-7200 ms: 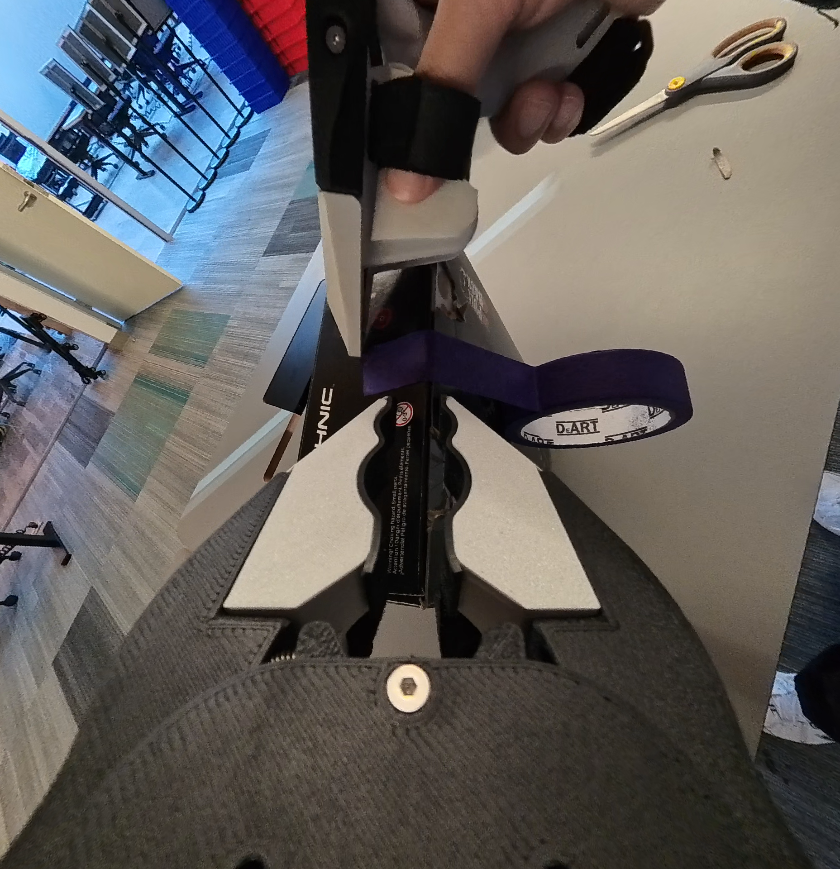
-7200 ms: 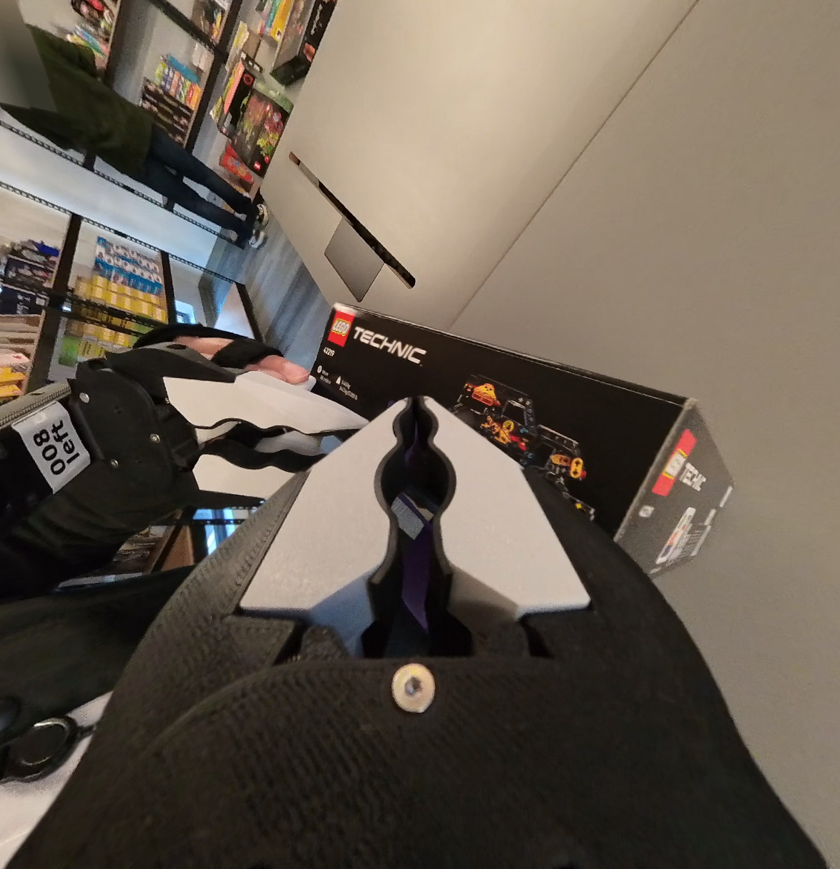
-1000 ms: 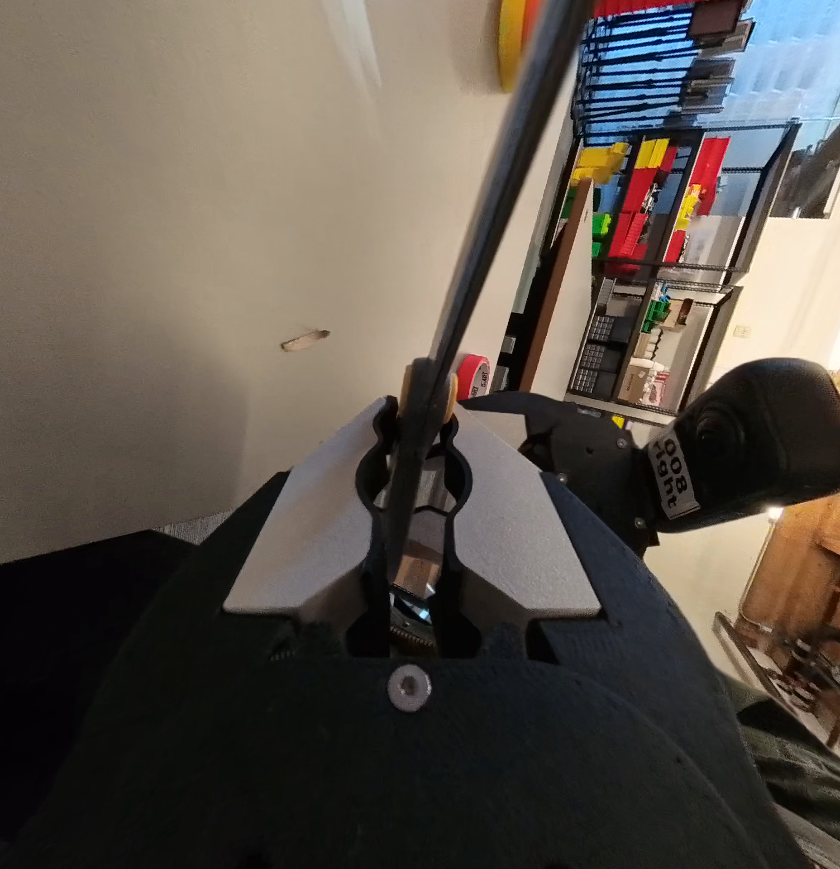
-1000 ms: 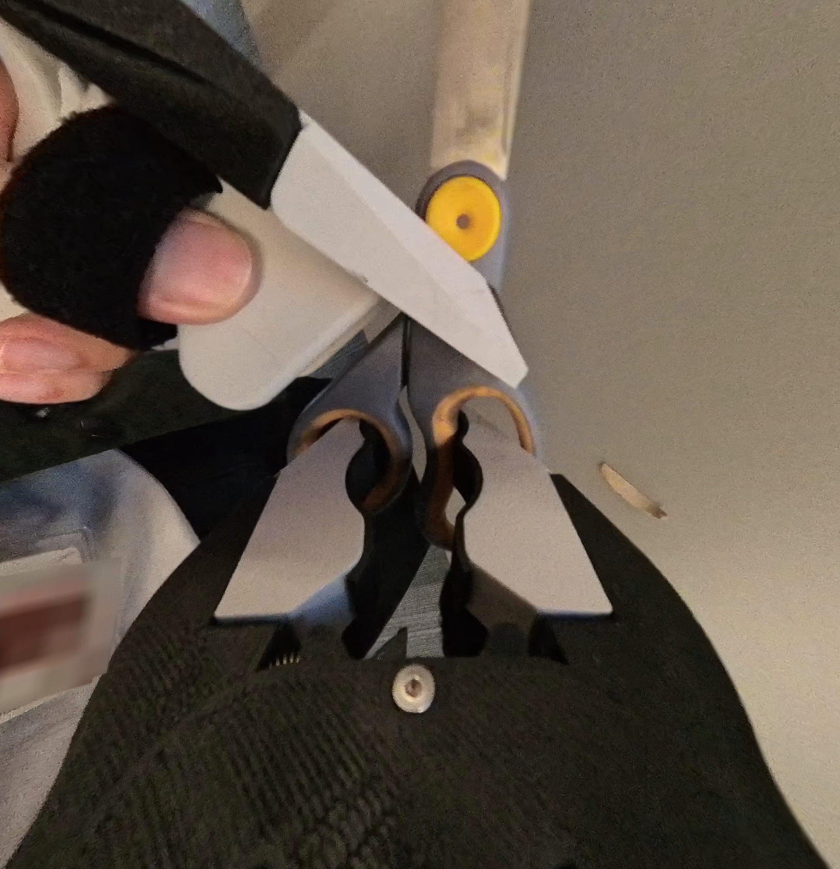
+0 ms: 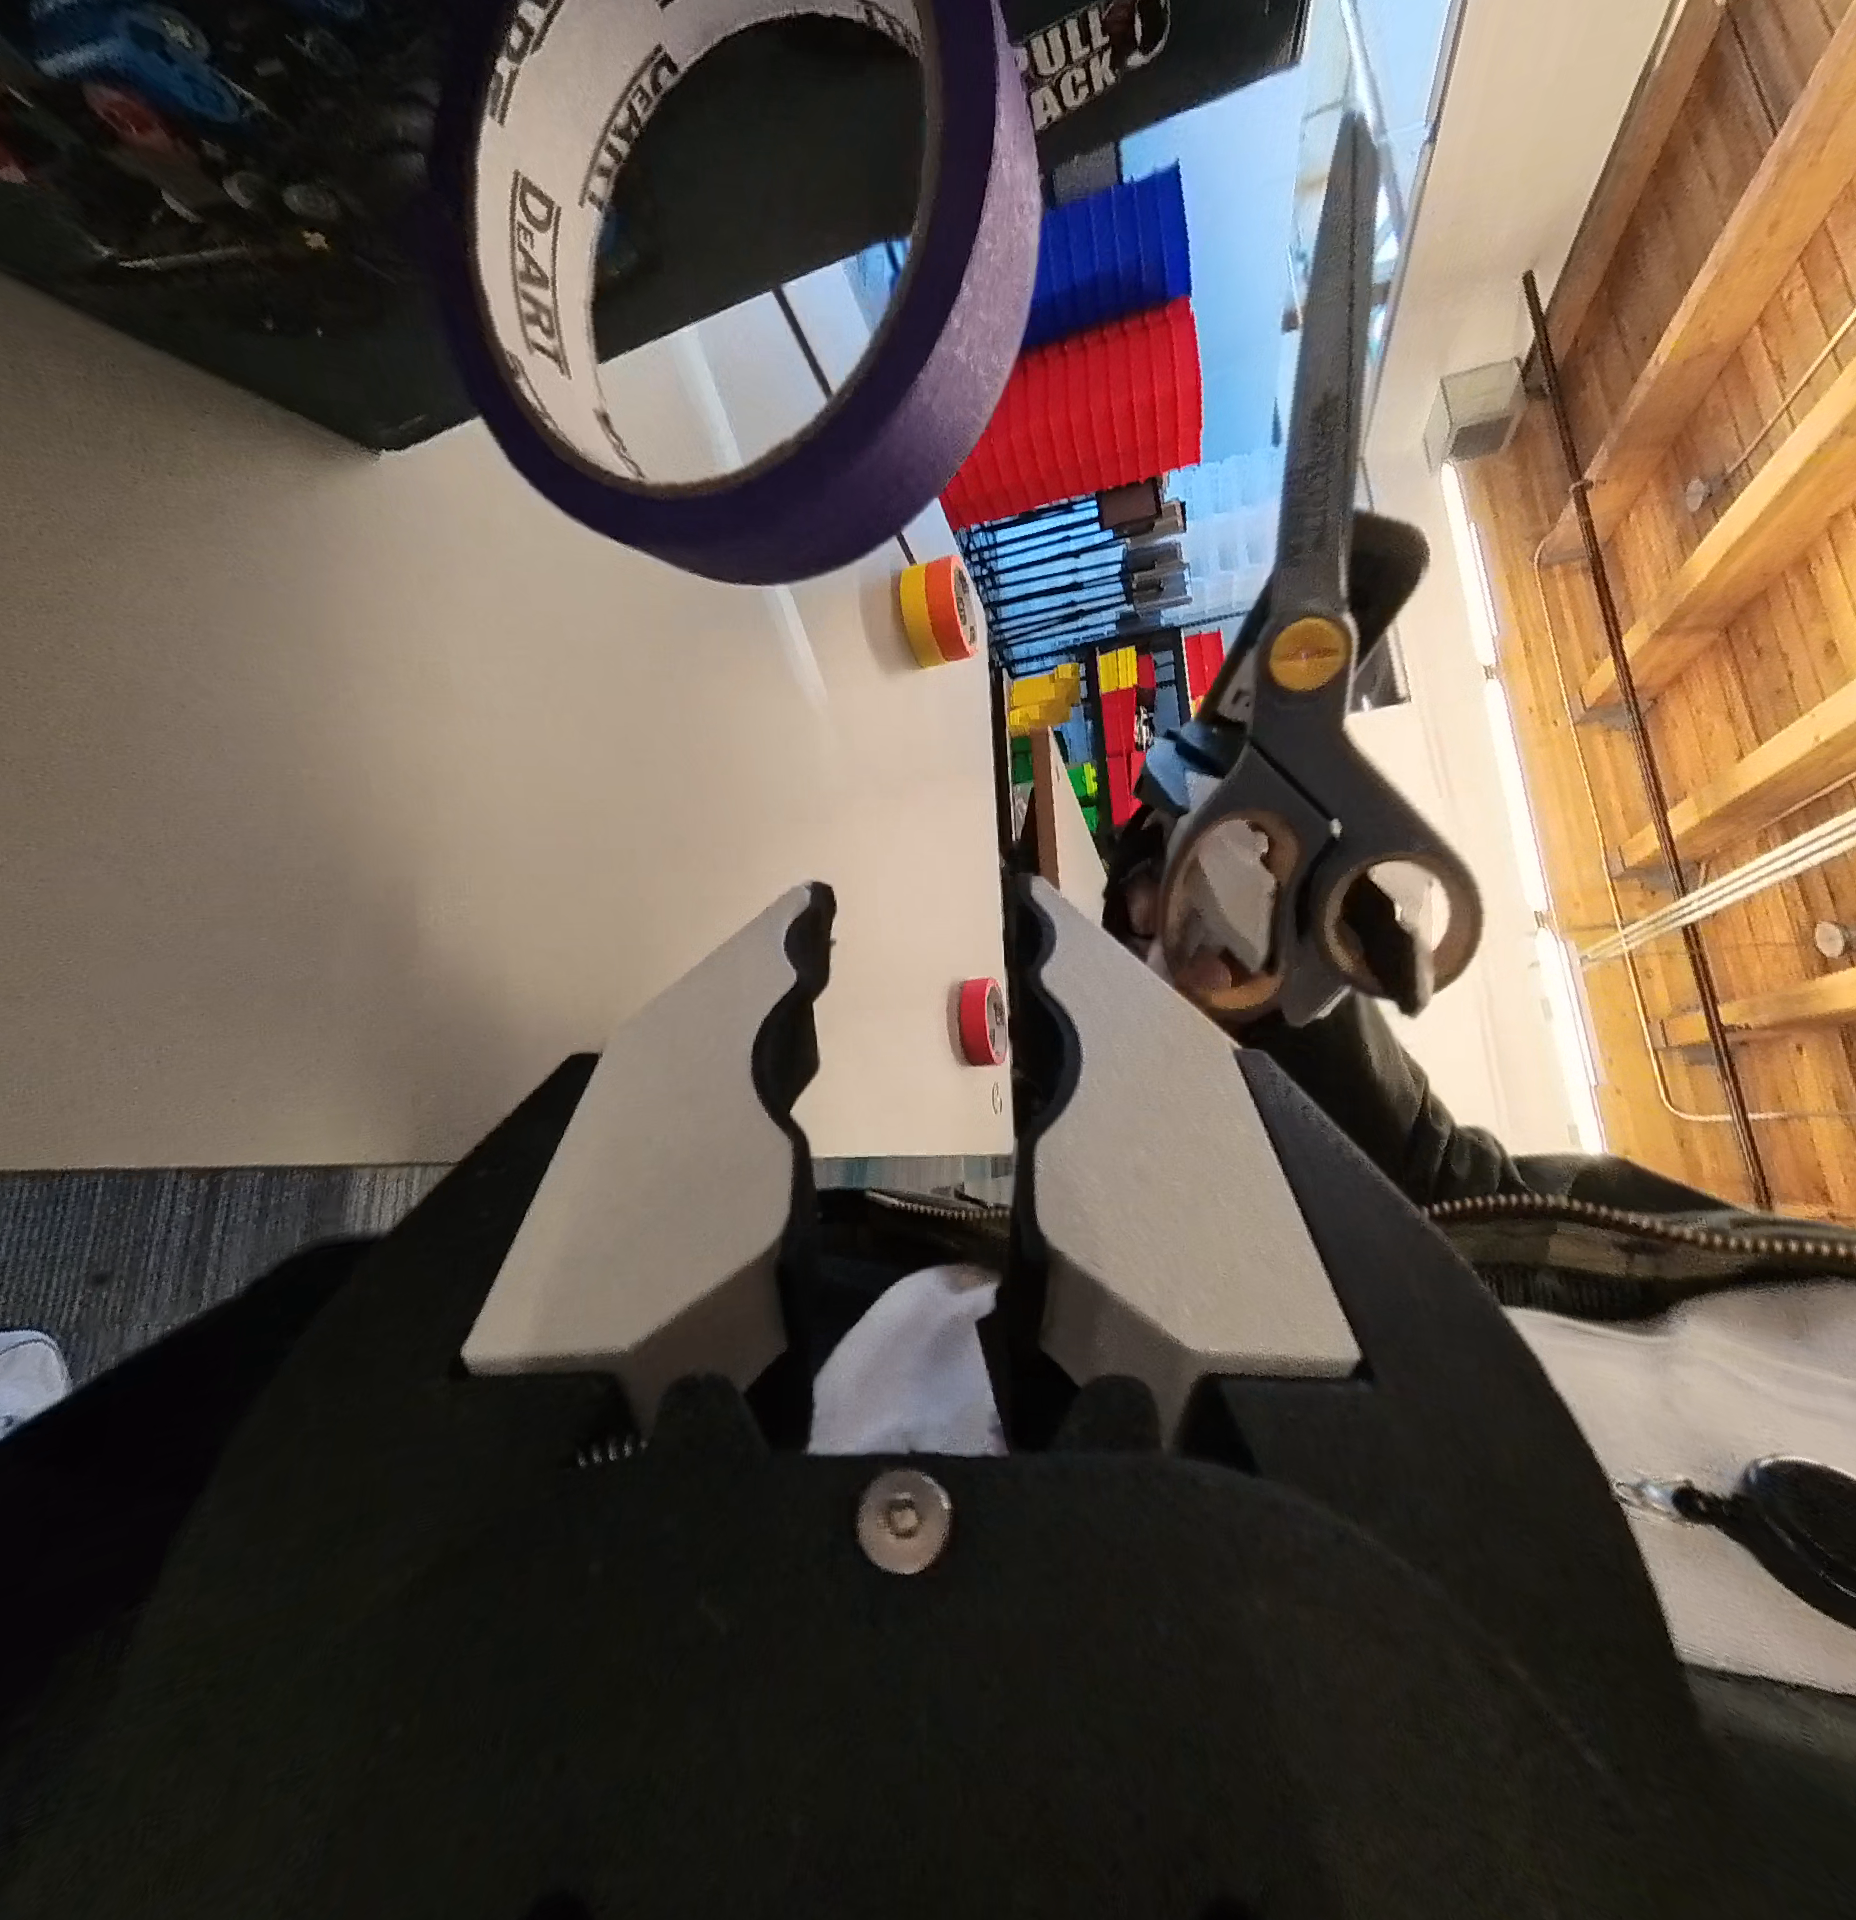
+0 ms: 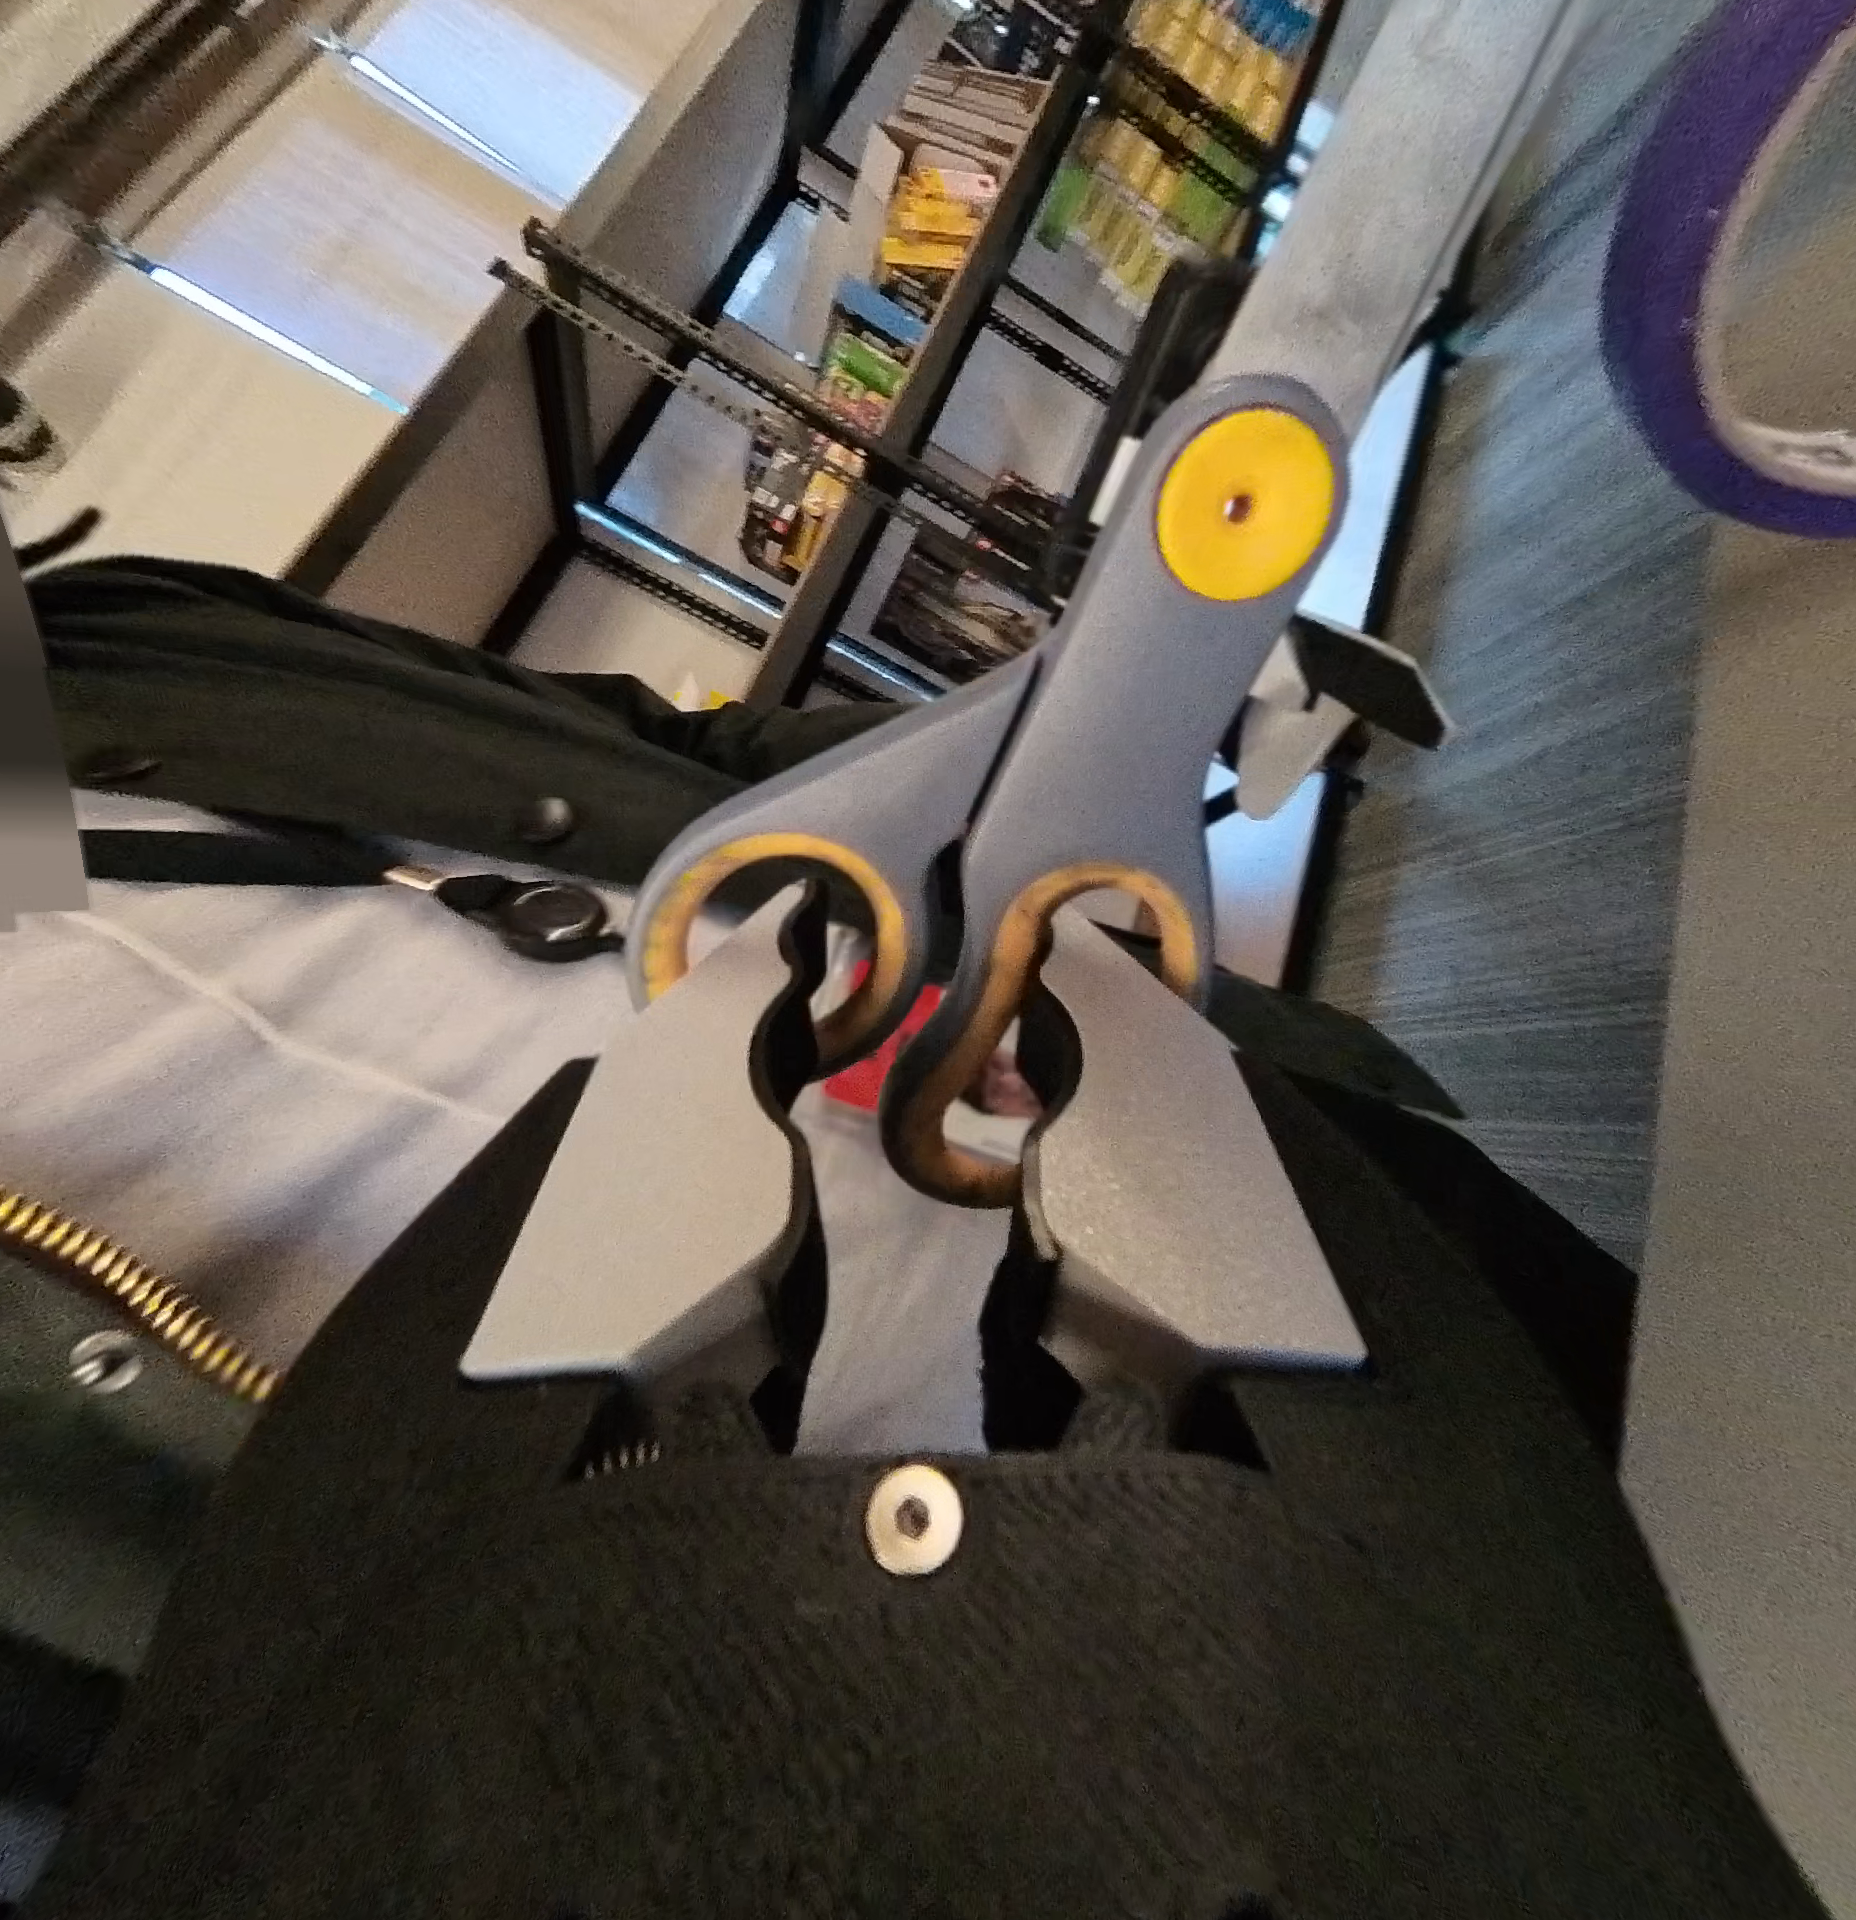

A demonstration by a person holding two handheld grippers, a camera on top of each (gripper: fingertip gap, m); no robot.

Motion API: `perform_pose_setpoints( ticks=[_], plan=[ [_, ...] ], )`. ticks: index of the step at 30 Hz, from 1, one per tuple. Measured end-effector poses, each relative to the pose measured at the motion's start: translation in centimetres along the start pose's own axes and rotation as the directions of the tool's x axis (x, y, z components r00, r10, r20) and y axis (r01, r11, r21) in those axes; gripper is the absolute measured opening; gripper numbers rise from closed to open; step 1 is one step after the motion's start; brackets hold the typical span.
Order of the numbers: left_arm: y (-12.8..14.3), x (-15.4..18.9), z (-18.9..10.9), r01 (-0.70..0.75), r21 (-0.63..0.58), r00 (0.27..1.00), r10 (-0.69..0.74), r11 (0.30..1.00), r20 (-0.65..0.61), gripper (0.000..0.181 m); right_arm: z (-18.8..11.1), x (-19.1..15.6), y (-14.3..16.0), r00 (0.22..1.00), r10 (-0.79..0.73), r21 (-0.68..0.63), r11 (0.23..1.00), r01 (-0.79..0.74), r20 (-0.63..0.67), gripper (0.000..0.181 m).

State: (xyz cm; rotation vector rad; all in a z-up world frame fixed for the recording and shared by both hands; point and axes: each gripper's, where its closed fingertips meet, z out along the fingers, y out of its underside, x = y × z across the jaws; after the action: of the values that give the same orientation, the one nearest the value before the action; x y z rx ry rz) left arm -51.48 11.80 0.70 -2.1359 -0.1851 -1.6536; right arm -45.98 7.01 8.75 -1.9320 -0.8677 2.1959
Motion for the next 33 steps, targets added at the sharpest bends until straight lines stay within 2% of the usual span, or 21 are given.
perform_pose_setpoints(
  ticks=[3, 9, 14, 21, 24, 33],
  plan=[
    [0.3, -0.7, -1.0, 0.011, -0.024, 1.000, -0.011, 1.000, 0.000, 0.033, 1.1, -1.1, -0.6, 0.995, 0.005, 0.008, 1.000, -0.005, 0.098, 0.028],
    [0.3, -2.1, -1.6, 0.070, -0.006, 0.997, -0.070, 0.998, 0.029, 0.032, 1.6, -0.5, -0.1, 0.992, 0.055, -0.040, 0.998, -0.051, 0.114, 0.034],
    [0.8, -1.2, 0.2, 0.106, 0.029, 0.994, -0.106, 0.994, 0.025, 0.032, -0.4, 0.5, 0.1, 0.993, 0.085, -0.061, 0.995, -0.080, 0.078, 0.035],
    [2.4, 0.4, 3.7, 0.143, 0.109, 0.990, -0.142, 0.984, -0.015, 0.033, -4.0, -0.3, 1.9, 0.995, 0.084, -0.132, 0.988, -0.075, 0.057, 0.036],
    [3.0, 1.2, 4.8, 0.108, 0.115, 0.994, -0.109, 0.987, 0.003, 0.033, -5.1, -0.6, 2.8, 0.996, 0.078, -0.173, 0.983, -0.068, 0.051, 0.036],
    [3.6, 2.0, 4.2, 0.106, 0.210, 0.993, -0.114, 0.972, 0.026, 0.032, -5.9, -0.9, 3.6, 0.988, 0.119, -0.254, 0.963, -0.091, 0.095, 0.036]
  ],
)
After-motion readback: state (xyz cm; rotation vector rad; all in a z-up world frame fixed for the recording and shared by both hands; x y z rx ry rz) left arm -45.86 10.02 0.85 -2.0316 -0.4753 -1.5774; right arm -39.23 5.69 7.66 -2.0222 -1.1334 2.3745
